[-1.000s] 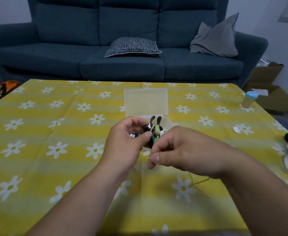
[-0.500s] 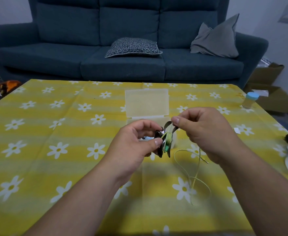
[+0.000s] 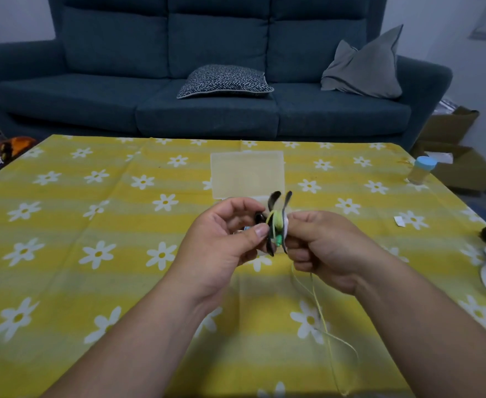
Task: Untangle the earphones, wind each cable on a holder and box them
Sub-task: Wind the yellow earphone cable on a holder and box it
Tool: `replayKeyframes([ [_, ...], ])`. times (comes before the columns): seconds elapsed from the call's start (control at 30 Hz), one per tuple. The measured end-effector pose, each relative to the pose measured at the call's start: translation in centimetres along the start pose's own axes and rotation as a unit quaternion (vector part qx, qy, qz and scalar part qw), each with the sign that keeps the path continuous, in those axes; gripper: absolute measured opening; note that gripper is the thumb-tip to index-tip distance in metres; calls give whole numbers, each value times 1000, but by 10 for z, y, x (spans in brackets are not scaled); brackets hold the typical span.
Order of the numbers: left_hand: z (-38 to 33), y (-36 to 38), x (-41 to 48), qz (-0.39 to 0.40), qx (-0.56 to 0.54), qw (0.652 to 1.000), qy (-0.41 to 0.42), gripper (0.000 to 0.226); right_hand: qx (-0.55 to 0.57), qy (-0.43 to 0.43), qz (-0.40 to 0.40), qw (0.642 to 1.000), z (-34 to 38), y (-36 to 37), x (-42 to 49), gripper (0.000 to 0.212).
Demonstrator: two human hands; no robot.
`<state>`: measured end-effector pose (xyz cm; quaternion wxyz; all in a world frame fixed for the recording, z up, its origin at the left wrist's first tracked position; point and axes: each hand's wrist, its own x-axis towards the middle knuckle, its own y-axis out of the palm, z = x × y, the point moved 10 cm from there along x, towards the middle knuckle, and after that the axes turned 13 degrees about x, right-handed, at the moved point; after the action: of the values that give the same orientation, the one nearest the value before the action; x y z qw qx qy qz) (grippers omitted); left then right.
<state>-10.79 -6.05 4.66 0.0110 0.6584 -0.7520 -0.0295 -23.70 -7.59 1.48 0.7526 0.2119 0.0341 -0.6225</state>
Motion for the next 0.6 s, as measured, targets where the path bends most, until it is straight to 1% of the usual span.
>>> replayKeyframes([
  [0.07, -2, -9, 1, -44, 6, 999, 12, 27, -4, 8, 18, 1000, -9, 12, 0, 38],
  [0.1, -2, -13, 2, -64, 15, 998, 17, 27, -7, 9, 25, 1000, -11, 17, 0, 38],
  [0.17, -2, -20, 2, -99, 30, 994, 23, 26, -21, 3, 38, 999, -14, 23, -1, 31],
  [0.23, -1, -25, 2, -119, 34, 992, 21, 24, -47, -15, 42, 998, -13, 26, -2, 32],
  [0.3, 0, -29, 1, -136, 36, 990, 18, 23, -79, -41, 39, 995, -9, 26, -3, 32],
  [0.43, 1, -37, 2, -158, 33, 987, 16, 23, -119, -73, 45, 989, -2, 31, -7, 17],
  [0.5, 0, -37, 2, -157, 33, 987, 15, 23, -119, -83, 44, 988, 0, 32, -8, 15],
  [0.6, -1, -37, 2, -153, 32, 988, 13, 22, -87, -77, 41, 992, 2, 31, -9, 21],
])
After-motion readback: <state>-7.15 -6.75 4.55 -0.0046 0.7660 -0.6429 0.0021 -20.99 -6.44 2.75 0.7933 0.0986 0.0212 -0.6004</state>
